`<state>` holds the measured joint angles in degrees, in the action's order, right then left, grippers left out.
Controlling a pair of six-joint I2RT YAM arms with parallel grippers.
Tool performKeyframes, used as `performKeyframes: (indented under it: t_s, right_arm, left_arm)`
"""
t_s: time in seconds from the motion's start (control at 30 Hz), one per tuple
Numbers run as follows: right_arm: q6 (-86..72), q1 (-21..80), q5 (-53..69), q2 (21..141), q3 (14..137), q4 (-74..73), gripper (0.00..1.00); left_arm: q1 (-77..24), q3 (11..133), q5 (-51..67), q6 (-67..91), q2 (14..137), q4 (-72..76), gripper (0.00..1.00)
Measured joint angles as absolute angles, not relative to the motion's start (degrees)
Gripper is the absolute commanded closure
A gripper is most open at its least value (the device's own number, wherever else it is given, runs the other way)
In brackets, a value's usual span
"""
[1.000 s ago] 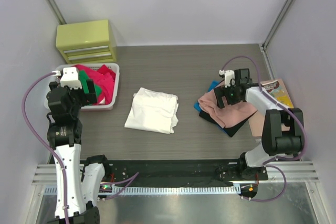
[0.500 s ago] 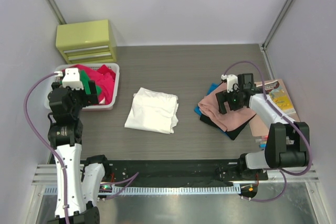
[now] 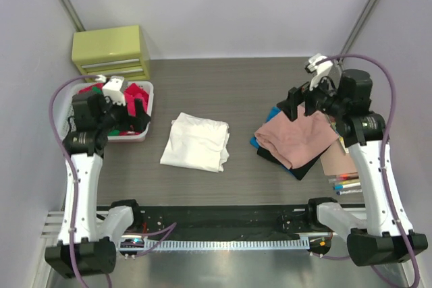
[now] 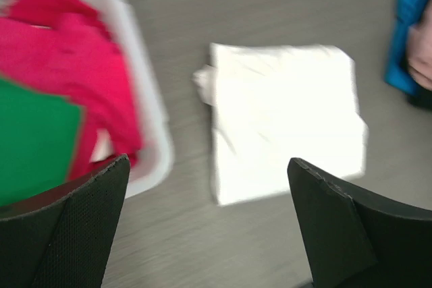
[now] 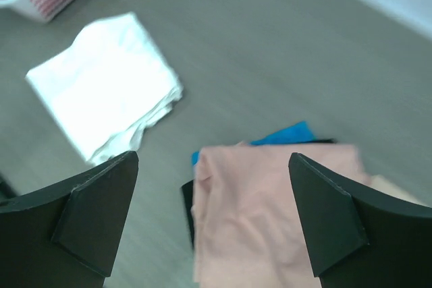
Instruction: Fold and stack the t-shirts
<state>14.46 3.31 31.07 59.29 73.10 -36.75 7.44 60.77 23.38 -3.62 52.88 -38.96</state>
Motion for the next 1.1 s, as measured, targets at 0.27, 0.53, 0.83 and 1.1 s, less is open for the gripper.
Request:
performKeyframes:
  t_s: [0.27,0.53,0.83,1.1]
  right_arm:
    - [16.9,11.3,35.3,77.7,65.8,-43.3,0.0]
    - [17.5,21.1,40.6,84.3,69.8,-45.9,0.0]
    - [21.4,23.3,52.3,102.1,75.7,-48.7,0.0]
    - [23.6,23.6,53.7,102.8,73.3,-49.7,0.0]
  left_arm:
    - [0.8,64.0,48.3,-3.7,70.7,-45.9,0.0]
    - [-4.9,64.0,57.5,-5.5,76.2,-47.7,0.0]
    - [-5.2,66.2,58.5,-6.6,90.5,-48.4,0.0]
    - [-5.2,65.6,43.4,-2.5,92.0,-45.0,0.0]
